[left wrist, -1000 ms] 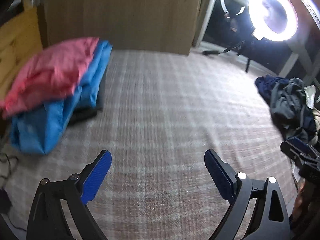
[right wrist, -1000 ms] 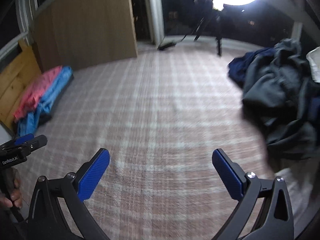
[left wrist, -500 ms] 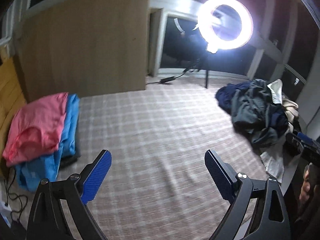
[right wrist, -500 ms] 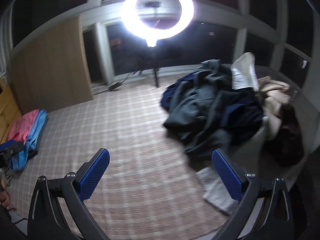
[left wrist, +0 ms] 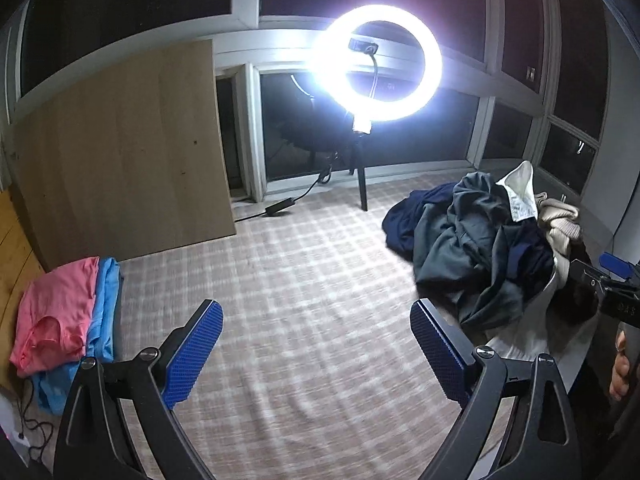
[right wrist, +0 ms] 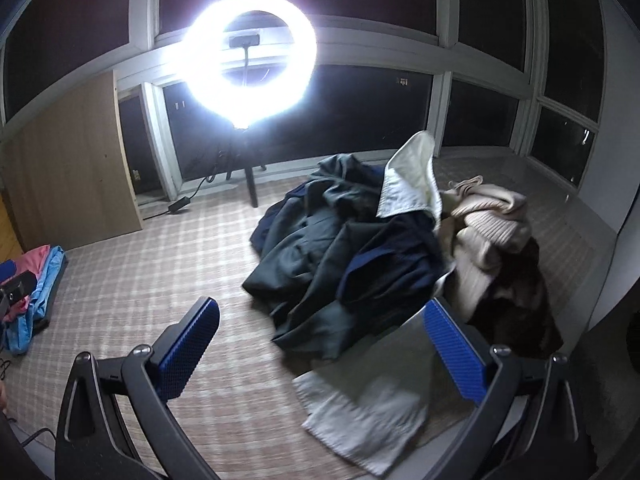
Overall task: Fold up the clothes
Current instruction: 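Move both tools toward the pile of dark clothes and cream sweater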
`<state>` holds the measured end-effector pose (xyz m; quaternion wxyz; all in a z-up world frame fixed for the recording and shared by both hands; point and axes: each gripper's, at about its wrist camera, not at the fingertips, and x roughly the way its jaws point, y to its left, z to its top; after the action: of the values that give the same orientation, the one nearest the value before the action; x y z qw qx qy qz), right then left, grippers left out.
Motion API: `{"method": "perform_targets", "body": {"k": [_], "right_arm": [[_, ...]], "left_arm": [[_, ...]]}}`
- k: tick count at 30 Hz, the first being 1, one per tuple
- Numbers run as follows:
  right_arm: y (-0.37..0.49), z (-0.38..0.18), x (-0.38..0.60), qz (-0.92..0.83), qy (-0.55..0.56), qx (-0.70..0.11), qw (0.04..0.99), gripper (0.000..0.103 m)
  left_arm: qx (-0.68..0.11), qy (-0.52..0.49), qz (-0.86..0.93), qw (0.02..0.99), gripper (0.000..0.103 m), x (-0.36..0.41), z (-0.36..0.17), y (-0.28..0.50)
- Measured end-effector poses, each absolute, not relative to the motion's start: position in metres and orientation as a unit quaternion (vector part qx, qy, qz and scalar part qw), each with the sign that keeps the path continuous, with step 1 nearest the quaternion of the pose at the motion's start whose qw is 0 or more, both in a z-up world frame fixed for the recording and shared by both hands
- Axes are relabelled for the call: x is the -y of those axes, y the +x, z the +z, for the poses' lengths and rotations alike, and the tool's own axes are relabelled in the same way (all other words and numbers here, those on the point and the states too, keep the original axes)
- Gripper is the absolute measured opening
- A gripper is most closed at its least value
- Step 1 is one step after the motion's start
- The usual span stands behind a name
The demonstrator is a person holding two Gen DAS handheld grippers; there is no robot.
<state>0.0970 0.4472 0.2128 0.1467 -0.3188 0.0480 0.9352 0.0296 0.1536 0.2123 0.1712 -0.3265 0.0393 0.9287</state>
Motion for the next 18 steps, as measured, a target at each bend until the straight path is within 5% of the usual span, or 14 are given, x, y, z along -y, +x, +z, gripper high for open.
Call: {"method": "perform_targets", "body": {"k": [18], "right_arm": [[0.086,0.227,-0.456,0.948,-0.293,-0.021,0.124,0.103]], "left_arm": [[-0.047,-0.317,0.943,0.086,0.098,-0.133,0.236,0.053]]}}
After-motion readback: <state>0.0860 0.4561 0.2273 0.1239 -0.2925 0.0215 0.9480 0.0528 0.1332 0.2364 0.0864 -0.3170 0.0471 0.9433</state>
